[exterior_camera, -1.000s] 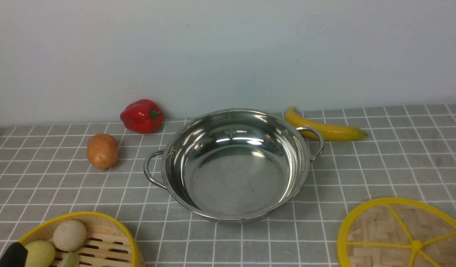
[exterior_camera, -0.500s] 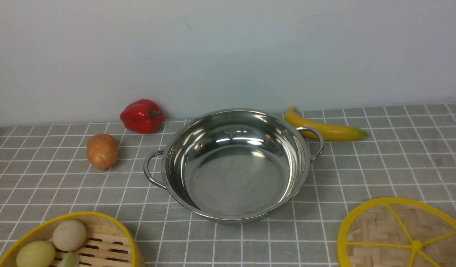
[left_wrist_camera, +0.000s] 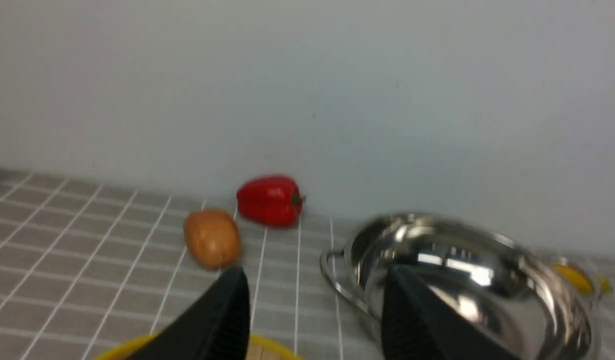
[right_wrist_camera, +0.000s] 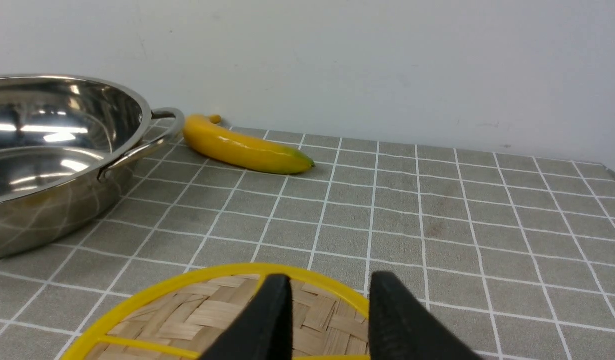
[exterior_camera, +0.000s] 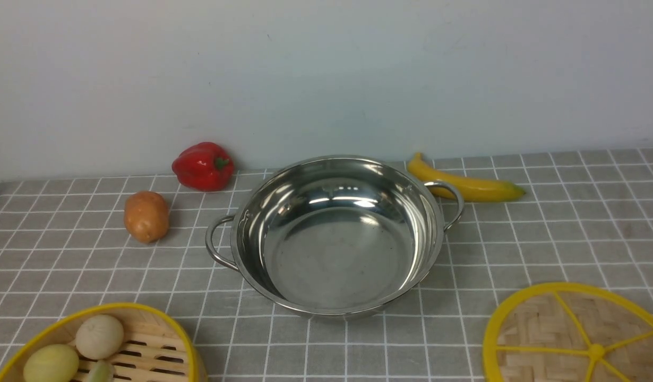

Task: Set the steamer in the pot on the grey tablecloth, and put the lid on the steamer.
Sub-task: 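Grasp the rim of the steamer basket holding the buns with the left gripper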

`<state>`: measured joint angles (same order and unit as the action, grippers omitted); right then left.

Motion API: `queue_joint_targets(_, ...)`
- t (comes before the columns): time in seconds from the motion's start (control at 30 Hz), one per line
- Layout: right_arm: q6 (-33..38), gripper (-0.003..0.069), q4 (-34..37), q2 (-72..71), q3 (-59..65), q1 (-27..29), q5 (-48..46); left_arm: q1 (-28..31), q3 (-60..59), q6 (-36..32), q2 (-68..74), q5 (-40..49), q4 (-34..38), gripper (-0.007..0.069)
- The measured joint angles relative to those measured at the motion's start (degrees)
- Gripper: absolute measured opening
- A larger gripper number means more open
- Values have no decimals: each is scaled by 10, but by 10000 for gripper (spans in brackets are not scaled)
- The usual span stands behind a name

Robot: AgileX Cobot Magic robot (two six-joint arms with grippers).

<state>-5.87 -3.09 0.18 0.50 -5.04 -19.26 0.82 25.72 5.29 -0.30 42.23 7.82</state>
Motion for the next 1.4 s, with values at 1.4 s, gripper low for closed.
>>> queue_joint_targets(1.4,0,243,0,0,0,0,0,0,83,-273,585,107,205,347)
